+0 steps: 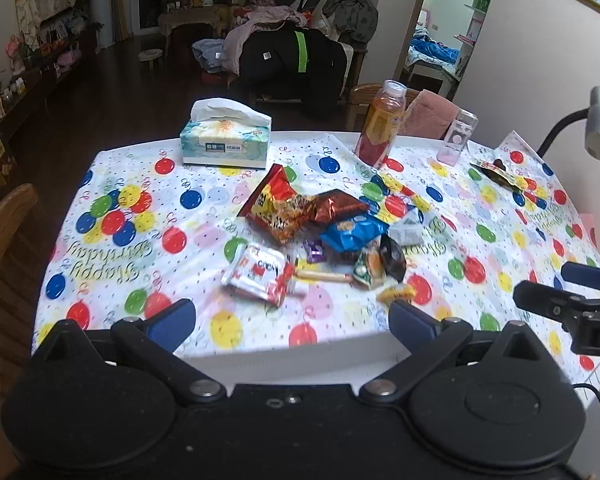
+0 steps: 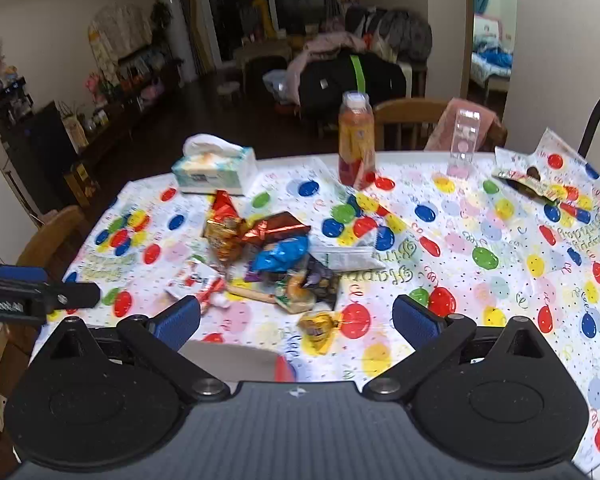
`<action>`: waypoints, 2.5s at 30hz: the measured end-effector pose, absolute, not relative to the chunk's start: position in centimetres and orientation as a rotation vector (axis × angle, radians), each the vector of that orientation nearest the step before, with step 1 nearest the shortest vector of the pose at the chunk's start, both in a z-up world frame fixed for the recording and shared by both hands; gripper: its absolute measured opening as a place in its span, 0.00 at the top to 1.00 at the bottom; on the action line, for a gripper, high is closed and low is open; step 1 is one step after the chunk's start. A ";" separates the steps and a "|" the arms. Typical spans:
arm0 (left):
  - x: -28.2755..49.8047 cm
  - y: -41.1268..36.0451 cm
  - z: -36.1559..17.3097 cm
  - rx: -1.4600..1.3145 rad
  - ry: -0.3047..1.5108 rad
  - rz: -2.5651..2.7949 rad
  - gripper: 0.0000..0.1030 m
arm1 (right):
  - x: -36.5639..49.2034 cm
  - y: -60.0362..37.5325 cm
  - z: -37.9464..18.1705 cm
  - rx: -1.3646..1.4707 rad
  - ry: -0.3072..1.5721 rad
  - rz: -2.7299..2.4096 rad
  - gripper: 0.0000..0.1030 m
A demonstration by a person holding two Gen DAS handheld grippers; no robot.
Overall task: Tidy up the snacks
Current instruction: 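Grasp the white-red packet with the left gripper while the right grasps the yellow wrapper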
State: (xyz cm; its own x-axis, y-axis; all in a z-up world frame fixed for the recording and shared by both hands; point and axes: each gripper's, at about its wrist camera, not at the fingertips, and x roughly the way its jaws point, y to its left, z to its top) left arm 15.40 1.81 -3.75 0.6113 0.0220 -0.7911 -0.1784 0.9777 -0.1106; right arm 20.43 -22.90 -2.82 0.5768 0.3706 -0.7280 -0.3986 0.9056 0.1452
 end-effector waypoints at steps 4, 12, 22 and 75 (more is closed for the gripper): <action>18.4 2.8 -4.8 -0.180 0.932 0.132 0.00 | 24.4 -23.7 -4.5 -0.016 0.923 0.459 0.00; 24.4 5.1 -8.4 -0.192 1.038 0.106 0.00 | 29.6 -23.4 -8.3 -0.004 1.053 0.490 0.01; 29.5 6.5 -14.7 -0.174 1.192 0.132 0.01 | 32.5 -21.5 -13.4 -0.042 1.170 0.564 0.03; 29.4 12.5 -21.4 -0.901 1.140 0.578 0.34 | 33.9 -19.0 -19.9 -0.095 1.276 0.663 0.71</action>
State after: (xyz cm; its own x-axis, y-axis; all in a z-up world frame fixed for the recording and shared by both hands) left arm 29.43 12.54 -21.38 0.3370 -0.0471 -0.9403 -0.7864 0.5350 -0.3086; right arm 33.86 -19.01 -19.89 0.1327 0.4052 -0.9046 -0.5072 0.8118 0.2892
